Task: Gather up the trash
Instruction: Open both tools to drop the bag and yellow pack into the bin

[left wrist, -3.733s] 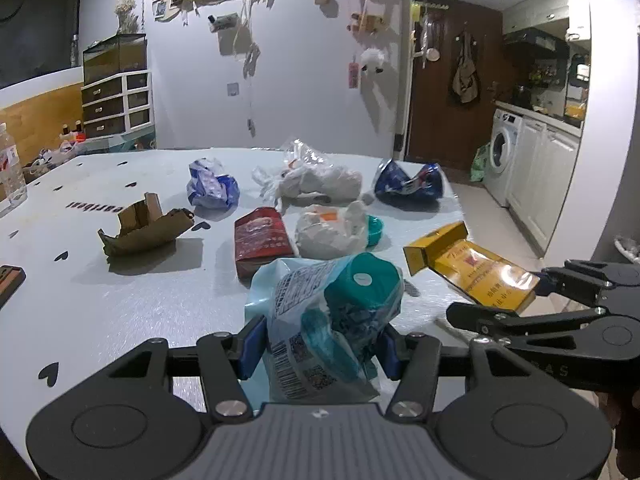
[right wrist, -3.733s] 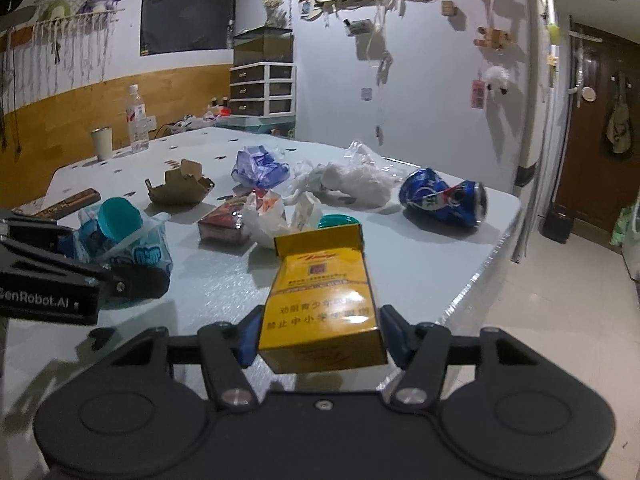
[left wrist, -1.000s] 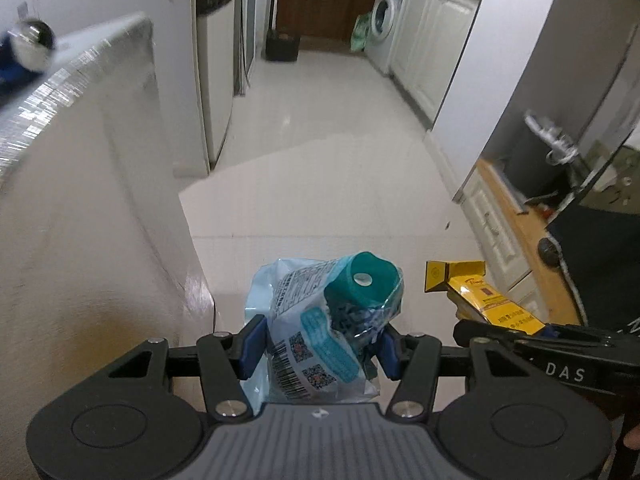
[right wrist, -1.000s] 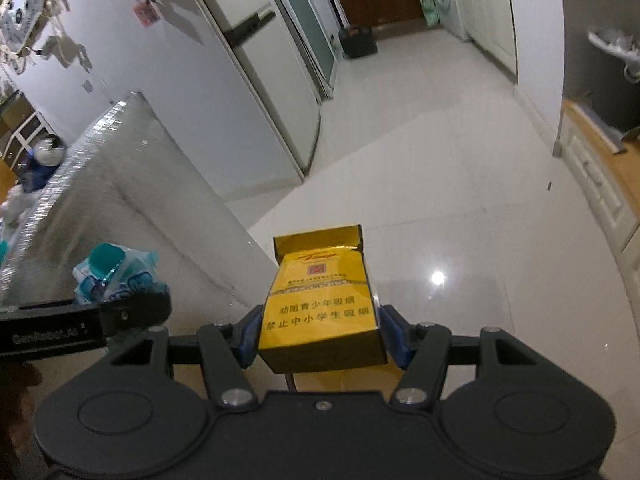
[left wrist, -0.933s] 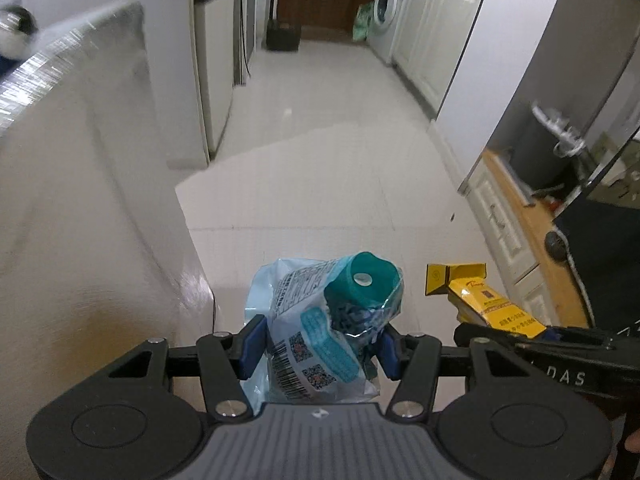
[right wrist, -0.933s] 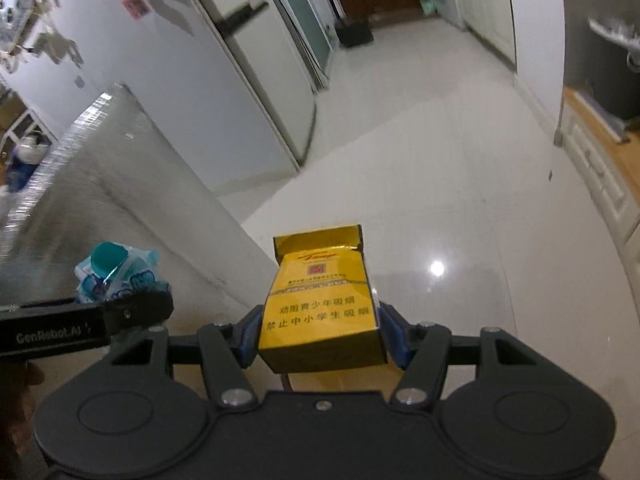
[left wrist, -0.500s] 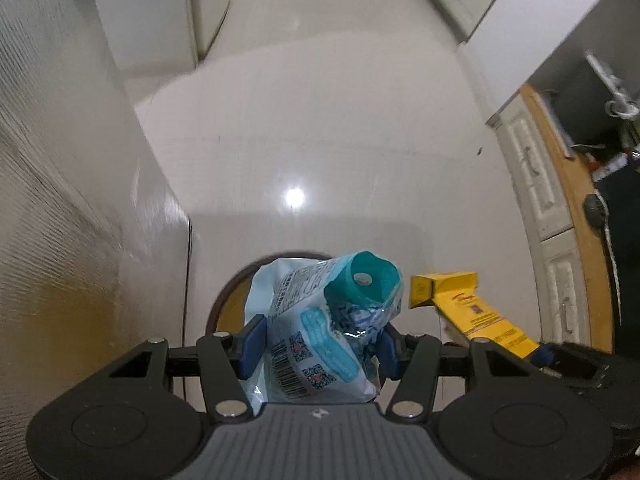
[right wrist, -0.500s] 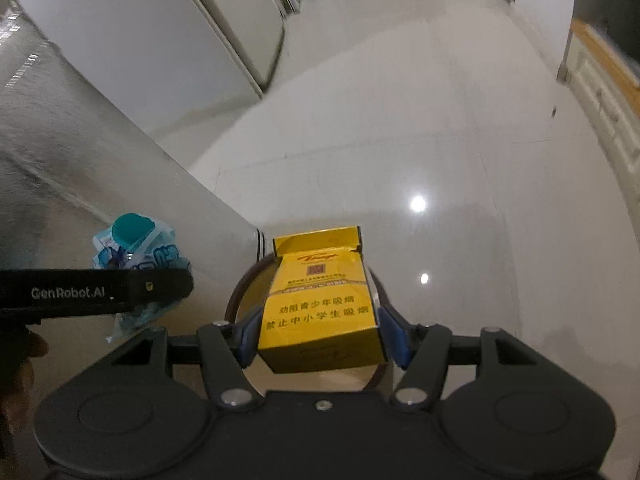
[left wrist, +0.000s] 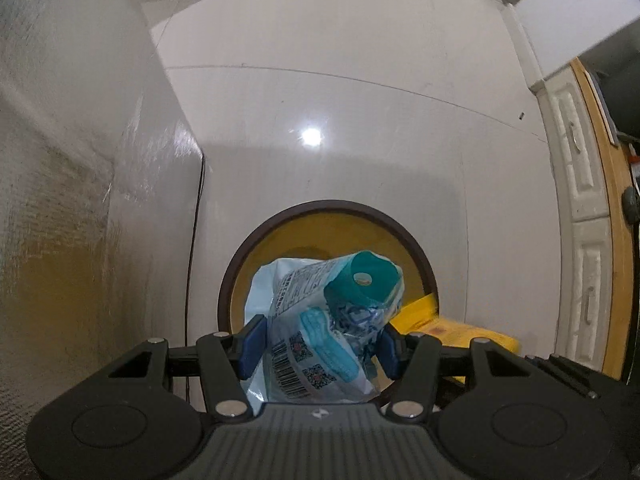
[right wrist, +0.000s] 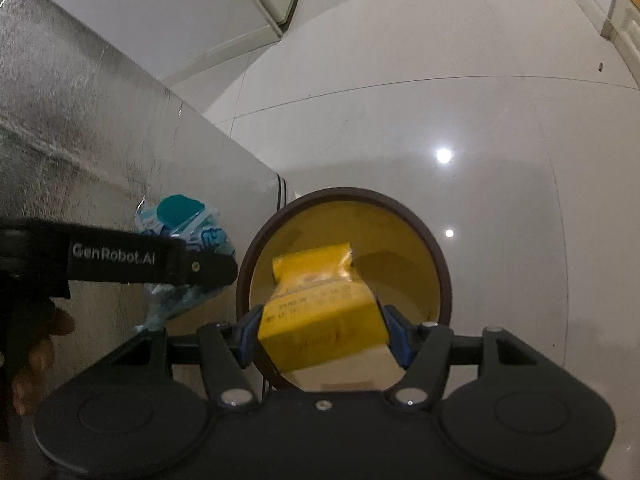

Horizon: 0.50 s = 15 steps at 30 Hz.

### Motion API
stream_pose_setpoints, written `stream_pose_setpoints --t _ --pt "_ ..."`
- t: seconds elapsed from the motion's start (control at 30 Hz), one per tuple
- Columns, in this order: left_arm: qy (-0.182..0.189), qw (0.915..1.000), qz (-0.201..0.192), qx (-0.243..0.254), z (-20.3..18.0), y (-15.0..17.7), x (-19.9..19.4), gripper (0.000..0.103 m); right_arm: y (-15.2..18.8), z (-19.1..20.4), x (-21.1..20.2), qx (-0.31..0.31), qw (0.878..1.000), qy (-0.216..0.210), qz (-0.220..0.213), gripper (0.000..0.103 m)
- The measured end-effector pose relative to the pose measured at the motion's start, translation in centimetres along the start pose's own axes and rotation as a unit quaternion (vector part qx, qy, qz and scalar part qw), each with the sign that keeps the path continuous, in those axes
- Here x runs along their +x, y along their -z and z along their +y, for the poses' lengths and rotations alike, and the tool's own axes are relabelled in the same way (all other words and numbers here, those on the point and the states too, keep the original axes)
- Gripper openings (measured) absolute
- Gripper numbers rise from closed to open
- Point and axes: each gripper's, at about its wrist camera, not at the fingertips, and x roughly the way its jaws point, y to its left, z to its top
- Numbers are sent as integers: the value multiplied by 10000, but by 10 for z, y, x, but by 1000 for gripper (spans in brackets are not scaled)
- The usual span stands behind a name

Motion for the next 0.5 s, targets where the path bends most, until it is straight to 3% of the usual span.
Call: stream_pose_setpoints --t 0.03,0.1,0.37,0.4,0.47,0.5 --pt "-17 10000 22 -30 2 1 0 57 2 0 1 0 10000 -30 7 84" --pt "-8 10000 58 -52 5 2 2 57 5 1 1 -18 9999 -116 38 94" --pt "5 9994 315 159 -6 6 15 60 12 -1 1 -233 9996 -79 151 103" --pt "-17 9991 372 197 -8 7 17 63 13 -2 1 -251 9995 -60 178 103" --pt "-130 9985 459 285 -10 8 21 87 10 0 8 -288 9993 -11 228 103" --pt "-214 9981 485 320 -12 8 23 92 11 -1 9 -305 9992 17 248 103"
